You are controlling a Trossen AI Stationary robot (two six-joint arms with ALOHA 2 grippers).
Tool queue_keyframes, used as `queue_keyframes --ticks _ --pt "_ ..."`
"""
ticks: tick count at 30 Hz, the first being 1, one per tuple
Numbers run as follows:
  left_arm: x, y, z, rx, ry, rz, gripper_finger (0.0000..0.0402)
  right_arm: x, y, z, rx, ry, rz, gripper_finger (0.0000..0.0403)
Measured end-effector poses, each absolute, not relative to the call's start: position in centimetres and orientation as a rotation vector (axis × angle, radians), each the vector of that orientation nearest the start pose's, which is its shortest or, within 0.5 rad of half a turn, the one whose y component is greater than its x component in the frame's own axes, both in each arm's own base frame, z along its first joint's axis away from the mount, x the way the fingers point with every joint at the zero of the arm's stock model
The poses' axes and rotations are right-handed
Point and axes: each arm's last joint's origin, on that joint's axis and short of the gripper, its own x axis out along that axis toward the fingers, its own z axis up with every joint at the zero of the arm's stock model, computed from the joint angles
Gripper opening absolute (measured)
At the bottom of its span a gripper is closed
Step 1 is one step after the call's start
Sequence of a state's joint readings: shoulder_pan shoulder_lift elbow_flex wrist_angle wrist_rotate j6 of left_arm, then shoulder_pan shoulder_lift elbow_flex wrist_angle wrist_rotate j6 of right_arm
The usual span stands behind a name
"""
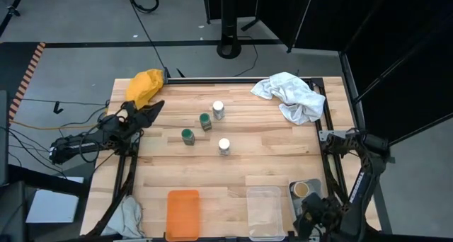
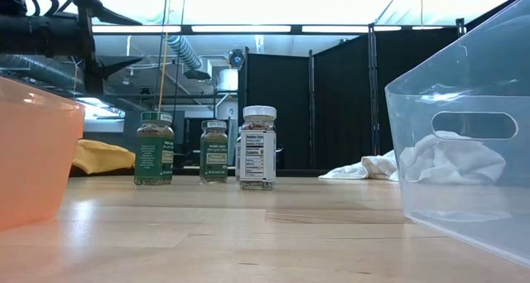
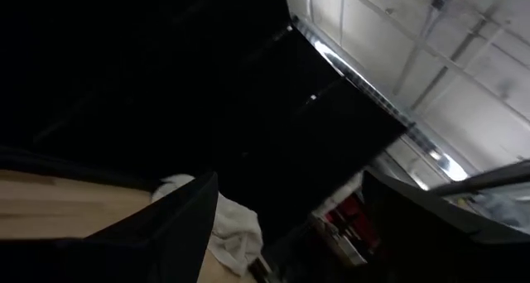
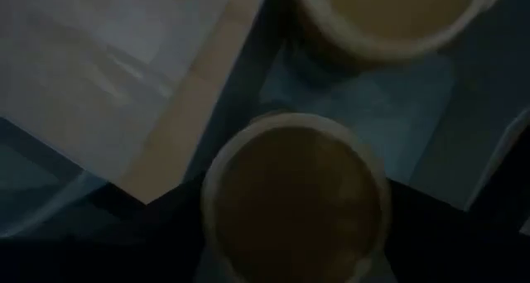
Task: Sort spices by type
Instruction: Put the brown spice bottle into the gray bin, then put the bottom green spice bottle into the orange bin
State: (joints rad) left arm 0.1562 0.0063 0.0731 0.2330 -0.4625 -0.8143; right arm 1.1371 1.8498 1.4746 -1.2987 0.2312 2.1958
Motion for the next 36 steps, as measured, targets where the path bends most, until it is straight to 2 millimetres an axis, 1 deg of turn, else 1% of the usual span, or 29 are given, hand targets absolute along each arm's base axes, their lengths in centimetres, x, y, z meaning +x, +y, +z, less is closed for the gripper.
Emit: queue_keyframes --ticks 4,9,12,15,18,22,25,27,30,36 --pt "8.4 2.5 20.9 -0.827 -0.518 0.415 0.0305 14.5 28.7 24.6 0.726 1.133 -0.825 0.0318" --pt "8.5 2.4 20.9 -0.819 -0.488 0.366 0.0305 13.9 27.3 26.7 0.744 1.129 -0.808 0.032" --pt "8.7 2.3 21.2 -0.788 -0.423 0.349 0.0305 13.3 26.6 27.7 0.739 1.132 -0.802 0.0319" --pt "9.1 2.2 22.5 -0.736 -0.342 0.321 0.0305 13.0 25.9 28.5 0.738 1.134 -0.799 0.0319" --pt "9.6 2.1 24.3 -0.661 -0.223 0.306 0.0305 12.5 24.8 29.5 0.721 1.129 -0.804 0.0321" --pt "10.8 2.1 27.0 -0.501 0.023 0.325 0.0305 12.1 23.7 30.3 0.684 1.098 -0.821 0.0319" --pt "12.0 2.3 28.3 -0.393 0.225 0.348 0.0305 12.2 23.0 31.0 0.684 1.043 -0.789 0.0318" --pt "13.1 2.4 28.8 -0.348 0.311 0.346 0.0305 12.5 22.7 31.0 0.679 1.001 -0.783 0.0318" --pt "14.6 2.6 28.7 -0.305 0.398 0.307 0.0305 13.0 22.3 31.1 0.661 0.971 -0.778 0.032" --pt "16.9 2.8 26.4 -0.305 0.575 0.269 0.0305 14.1 21.8 31.0 0.611 0.956 -0.778 0.0317"
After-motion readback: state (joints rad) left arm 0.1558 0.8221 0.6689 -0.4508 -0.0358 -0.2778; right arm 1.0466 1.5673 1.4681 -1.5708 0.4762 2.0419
